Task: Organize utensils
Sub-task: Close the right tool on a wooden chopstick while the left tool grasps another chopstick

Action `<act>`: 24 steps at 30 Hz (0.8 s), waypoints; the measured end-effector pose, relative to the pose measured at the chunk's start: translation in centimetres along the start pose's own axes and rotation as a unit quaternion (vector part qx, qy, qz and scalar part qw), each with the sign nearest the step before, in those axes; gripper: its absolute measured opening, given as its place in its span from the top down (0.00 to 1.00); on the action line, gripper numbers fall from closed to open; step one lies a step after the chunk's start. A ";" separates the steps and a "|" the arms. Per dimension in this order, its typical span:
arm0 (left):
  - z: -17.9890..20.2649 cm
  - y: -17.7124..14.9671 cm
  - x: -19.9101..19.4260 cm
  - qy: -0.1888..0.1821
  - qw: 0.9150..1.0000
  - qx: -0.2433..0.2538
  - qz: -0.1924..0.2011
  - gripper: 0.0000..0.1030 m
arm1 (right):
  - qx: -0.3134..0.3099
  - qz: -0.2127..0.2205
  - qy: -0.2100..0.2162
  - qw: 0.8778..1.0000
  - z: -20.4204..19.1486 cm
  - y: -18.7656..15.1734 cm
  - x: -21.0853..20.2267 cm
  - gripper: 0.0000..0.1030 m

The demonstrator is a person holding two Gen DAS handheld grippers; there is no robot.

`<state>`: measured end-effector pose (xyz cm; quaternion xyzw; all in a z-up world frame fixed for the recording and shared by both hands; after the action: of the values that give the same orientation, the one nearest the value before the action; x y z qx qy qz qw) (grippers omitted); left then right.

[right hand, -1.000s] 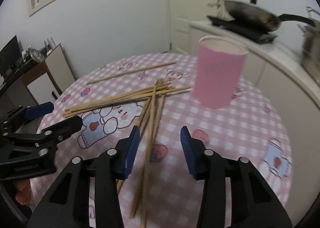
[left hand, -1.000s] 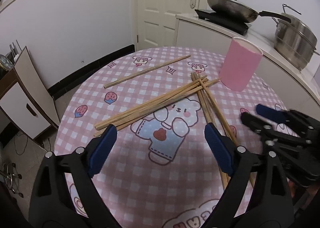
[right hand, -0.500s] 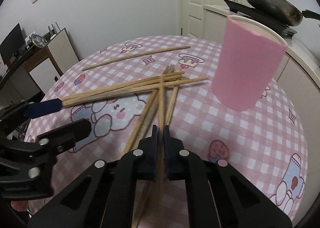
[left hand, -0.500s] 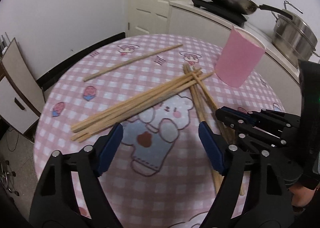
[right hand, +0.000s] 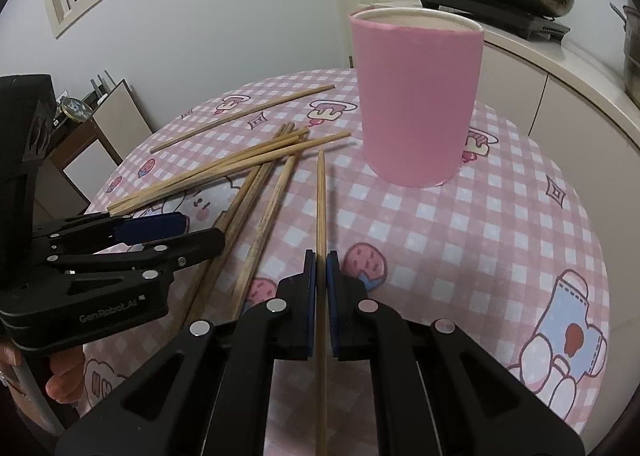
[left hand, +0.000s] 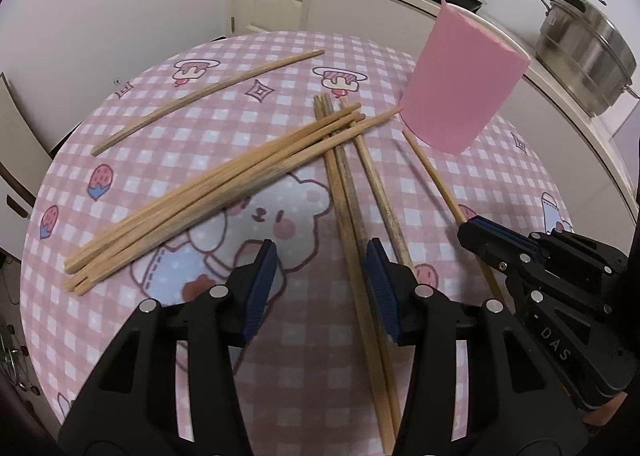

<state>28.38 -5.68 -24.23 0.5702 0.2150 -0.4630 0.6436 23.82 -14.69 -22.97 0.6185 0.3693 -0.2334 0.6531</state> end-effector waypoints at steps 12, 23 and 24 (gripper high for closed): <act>-0.8 0.8 0.2 0.034 0.999 0.002 0.004 0.57 | 0.006 0.000 0.020 1.000 0.3 -0.3 -0.3 0.96; -1.0 0.7 1.1 0.058 0.998 0.036 -0.009 0.92 | 0.006 -0.013 0.028 1.000 0.1 -0.6 0.2 0.96; -1.0 0.4 0.9 0.057 0.997 0.044 -0.010 0.92 | 0.005 -0.015 0.029 0.999 0.1 -0.7 0.2 0.96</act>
<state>29.39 -5.13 -24.96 0.6212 0.2370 -0.4449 0.6000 23.43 -14.84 -23.53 0.6226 0.3961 -0.2276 0.6354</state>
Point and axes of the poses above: each gripper's, at about its wrist camera, not at the fingertips, and x roughly the way its jaws point, z to its right, y to its top, the point moved 9 cm from there along x, roughly the way its jaws point, and after that the axes turned 9 degrees about -y, right-handed, at the moved point
